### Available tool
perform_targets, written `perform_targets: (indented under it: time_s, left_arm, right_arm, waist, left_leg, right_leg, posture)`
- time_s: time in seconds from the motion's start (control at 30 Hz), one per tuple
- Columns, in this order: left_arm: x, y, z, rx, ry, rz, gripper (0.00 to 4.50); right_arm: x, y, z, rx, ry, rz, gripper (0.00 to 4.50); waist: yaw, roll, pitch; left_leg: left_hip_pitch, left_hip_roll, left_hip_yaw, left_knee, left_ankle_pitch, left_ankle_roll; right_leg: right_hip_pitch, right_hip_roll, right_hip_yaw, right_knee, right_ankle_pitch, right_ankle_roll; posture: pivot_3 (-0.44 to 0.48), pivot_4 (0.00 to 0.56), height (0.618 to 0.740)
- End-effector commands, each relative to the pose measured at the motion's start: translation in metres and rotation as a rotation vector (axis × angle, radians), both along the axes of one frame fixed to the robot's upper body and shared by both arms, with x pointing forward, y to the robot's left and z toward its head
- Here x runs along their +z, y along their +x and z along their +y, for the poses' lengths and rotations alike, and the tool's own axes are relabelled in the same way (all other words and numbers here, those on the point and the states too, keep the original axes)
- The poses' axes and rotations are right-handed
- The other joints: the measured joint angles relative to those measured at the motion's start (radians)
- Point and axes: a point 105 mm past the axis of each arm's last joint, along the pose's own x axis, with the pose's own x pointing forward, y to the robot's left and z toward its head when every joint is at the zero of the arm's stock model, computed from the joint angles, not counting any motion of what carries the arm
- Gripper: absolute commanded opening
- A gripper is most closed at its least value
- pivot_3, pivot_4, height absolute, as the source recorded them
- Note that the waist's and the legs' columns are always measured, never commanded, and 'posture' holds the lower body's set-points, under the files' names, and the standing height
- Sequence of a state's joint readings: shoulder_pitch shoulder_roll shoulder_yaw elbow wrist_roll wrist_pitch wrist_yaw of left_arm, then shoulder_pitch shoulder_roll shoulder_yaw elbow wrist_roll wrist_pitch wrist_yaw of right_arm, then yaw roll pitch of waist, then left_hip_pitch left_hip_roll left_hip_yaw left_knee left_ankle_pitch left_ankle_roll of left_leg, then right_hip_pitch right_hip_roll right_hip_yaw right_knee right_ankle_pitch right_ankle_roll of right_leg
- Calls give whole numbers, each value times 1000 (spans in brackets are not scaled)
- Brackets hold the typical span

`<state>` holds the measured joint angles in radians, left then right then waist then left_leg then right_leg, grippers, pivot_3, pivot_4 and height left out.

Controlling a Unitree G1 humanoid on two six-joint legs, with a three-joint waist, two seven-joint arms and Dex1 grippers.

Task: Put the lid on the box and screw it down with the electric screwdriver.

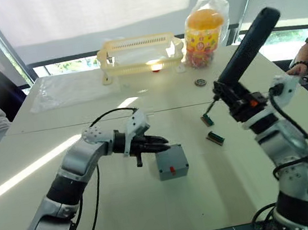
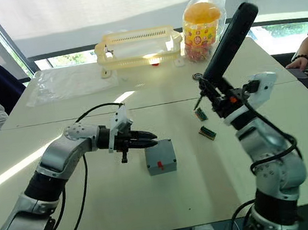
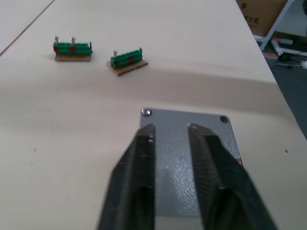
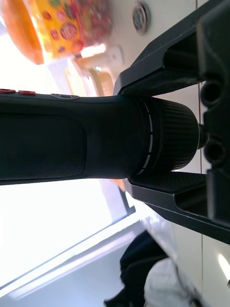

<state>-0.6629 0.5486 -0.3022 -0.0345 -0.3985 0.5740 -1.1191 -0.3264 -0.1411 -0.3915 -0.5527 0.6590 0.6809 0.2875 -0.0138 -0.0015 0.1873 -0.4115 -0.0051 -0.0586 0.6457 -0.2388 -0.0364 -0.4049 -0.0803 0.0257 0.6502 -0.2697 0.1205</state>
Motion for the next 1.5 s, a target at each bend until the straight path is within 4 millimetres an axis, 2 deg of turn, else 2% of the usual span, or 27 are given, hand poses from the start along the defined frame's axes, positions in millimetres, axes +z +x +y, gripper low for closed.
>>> perform_targets:
  time_s: [0.03, 0.13, 0.4, 0.8, 1.5]
  left_arm:
    - [8, -5, -9, -15, 11, -93, 2275]
    - [-1, -10, -11, -26, 39, -93, 2275]
    - [-10, -16, -17, -50, 56, -81, 2275]
    - [-26, -20, -17, -50, 97, -31, 2275]
    - [-32, -20, -13, -36, 122, -25, 2275]
  right_arm:
    - [23, -23, 17, 86, 65, -133, 1761]
    - [10, -26, 26, 110, 28, -101, 1761]
    - [-12, -30, 37, 142, -44, -57, 1761]
    - [-27, -24, 55, 166, -90, -53, 1761]
    - [-50, -16, 55, 147, -157, -27, 1761]
  waist:
    - [4, 0, 0]
    - [1, 0, 0]
    - [-4, 0, 0]
    - [-2, 0, 0]
    - [-2, 0, -1]
  left_leg:
    - [0, 0, -1, 0, 0, 0]
    - [0, 0, 0, 0, 0, 0]
    - [1, 0, 0, -1, 0, 0]
    - [1, 0, -1, 0, 0, 0]
    - [2, 0, -1, 0, 0, 0]
  right_leg:
    - [0, 0, 0, 0, 0, 0]
    - [1, 0, 0, -1, 0, 0]
    - [1, 1, 0, 1, 0, 0]
    - [1, 1, 0, 0, 0, 0]
    - [2, 1, 0, 0, 0, 0]
  posture:
    - [0, 150, 740]
    - [0, 150, 740]
    - [0, 150, 740]
    - [0, 150, 740]
    - [0, 150, 740]
